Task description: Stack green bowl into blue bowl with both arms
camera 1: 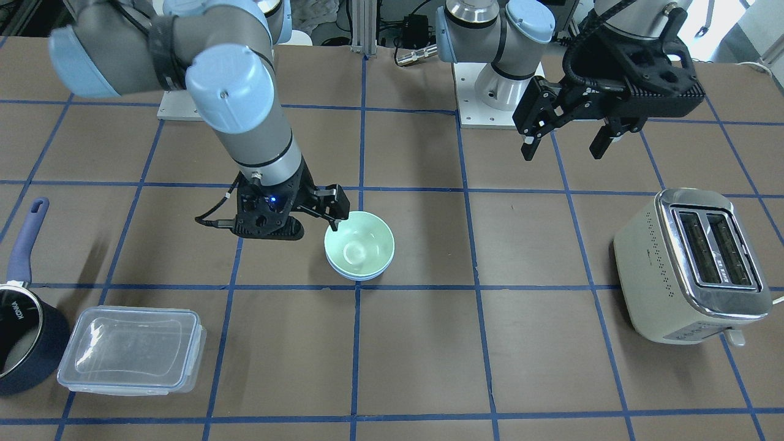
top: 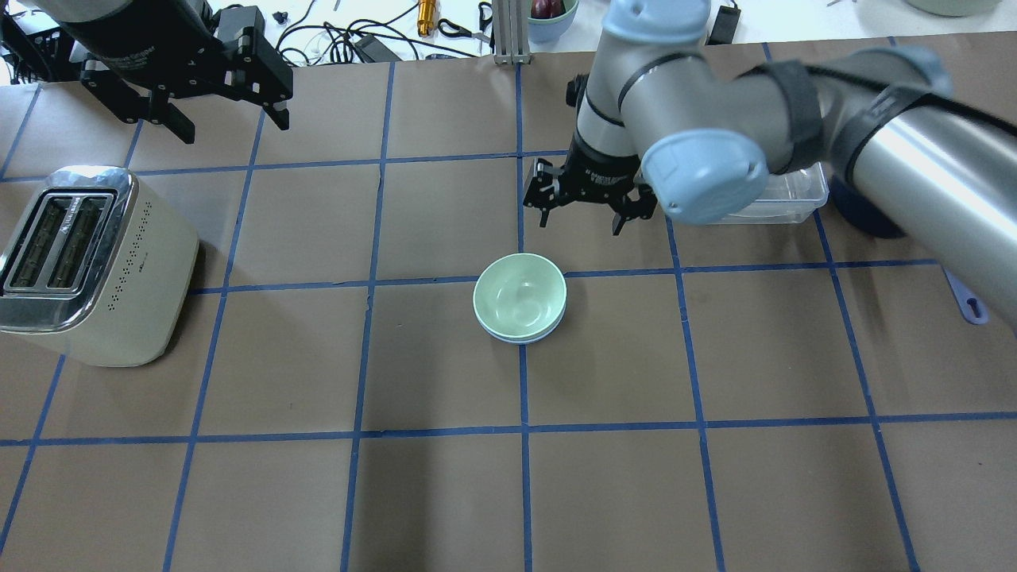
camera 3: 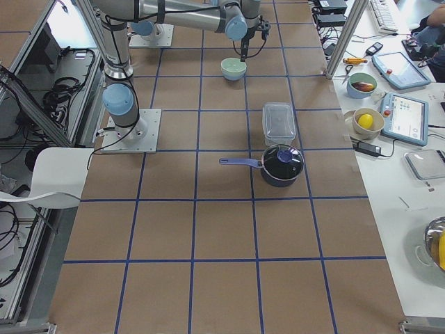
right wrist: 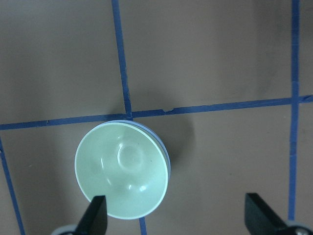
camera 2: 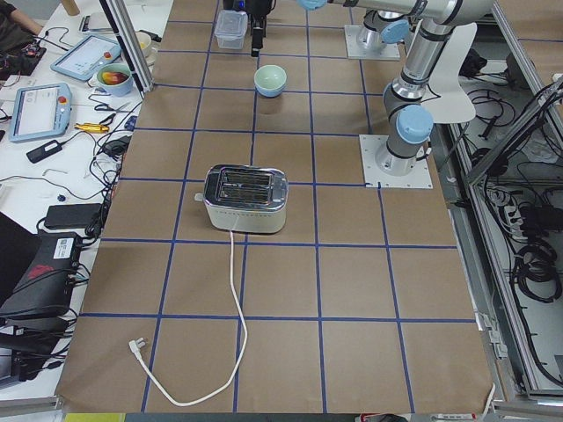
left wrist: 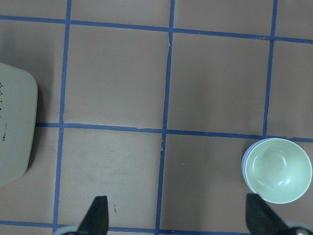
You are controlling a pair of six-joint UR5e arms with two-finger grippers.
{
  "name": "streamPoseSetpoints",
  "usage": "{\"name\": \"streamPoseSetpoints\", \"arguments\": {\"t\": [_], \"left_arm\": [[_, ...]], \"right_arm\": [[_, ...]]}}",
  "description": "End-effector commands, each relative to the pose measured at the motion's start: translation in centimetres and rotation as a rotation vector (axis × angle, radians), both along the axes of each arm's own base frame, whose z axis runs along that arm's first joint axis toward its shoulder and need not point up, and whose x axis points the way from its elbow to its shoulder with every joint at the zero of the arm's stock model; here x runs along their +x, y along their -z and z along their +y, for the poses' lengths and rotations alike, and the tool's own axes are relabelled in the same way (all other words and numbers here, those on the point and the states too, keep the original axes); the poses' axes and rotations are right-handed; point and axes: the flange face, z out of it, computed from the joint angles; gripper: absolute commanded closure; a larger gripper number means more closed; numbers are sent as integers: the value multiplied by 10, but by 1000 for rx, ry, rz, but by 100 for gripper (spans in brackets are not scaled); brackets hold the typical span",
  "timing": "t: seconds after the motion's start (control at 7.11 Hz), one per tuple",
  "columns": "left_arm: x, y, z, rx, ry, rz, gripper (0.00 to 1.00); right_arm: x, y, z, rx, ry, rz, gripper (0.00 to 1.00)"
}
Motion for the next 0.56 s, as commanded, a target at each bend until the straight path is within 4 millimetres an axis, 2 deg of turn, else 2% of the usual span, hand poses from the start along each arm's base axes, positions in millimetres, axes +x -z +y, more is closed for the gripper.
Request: {"name": "streamPoseSetpoints", "arguments": {"t": [0.0,0.14,0.28,0.42], "left_arm": [[0,0,-1,1,1,-1,0],[-1,0,0,2,1,1,0],[0,0,0,2,1,-1,0],[0,0,0,-1,1,-1,0]], "right_arm": [[-14,-92,5,35,-27,83,0],[-16,-111,12,22,-49,83,0],[-29,-126,25,24,-81,84,0],[-67,-133,18,23,-90,79,1]]}}
